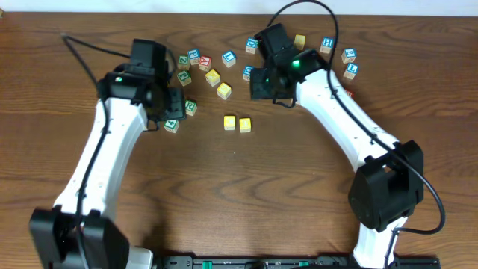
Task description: Spell out CORL
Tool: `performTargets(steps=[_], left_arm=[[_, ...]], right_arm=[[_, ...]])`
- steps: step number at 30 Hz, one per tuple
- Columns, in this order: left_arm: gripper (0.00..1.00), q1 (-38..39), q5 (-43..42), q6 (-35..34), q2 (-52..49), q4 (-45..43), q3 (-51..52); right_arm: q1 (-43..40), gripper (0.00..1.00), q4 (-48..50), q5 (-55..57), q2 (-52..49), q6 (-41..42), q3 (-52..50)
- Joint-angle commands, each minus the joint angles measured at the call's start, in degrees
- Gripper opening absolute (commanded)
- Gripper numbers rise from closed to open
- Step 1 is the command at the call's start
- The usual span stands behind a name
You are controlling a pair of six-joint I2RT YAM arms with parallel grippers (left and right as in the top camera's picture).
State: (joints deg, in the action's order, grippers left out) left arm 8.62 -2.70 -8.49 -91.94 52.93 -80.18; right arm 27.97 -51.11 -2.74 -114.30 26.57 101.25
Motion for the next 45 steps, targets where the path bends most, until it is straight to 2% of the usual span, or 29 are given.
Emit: performTargets(steps=[1, 10, 19, 28, 35, 45], left_arm=[[0.63, 1.51, -0.96, 3.06, -3.87, -3.02, -0.68], [0.7, 4.11, -1.01, 4.24, -13.2, -11.1, -0.68], [0.7, 5.18, -0.74, 5.07, -20.24, -15.56, -0.68], [0.7, 5.18, 0.42, 8.68, -23.5, -19.87, -0.68], [0.7, 5.16, 6.19, 8.7, -23.8, -21.86, -0.68], [0.7, 4.92, 6.67, 8.96, -23.8, -23.93, -0.68]], right_arm=[[-1.42, 0.5, -0.57, -1.09, 1.16, -0.96, 0.74], [-1.42, 0.5, -1.77, -0.85, 1.16, -1.95, 0.74], [-1.42, 0.5, -2.67, -0.37, 1.16, -3.08, 0.74], [-1.42, 0.52, -3.28, 0.07, 1.14, -3.5, 0.74], [-1.42, 0.53, -3.61, 0.94, 1.14, -3.5, 0.74], [-1.42, 0.54, -3.58, 1.33, 1.14, -3.5, 0.74]])
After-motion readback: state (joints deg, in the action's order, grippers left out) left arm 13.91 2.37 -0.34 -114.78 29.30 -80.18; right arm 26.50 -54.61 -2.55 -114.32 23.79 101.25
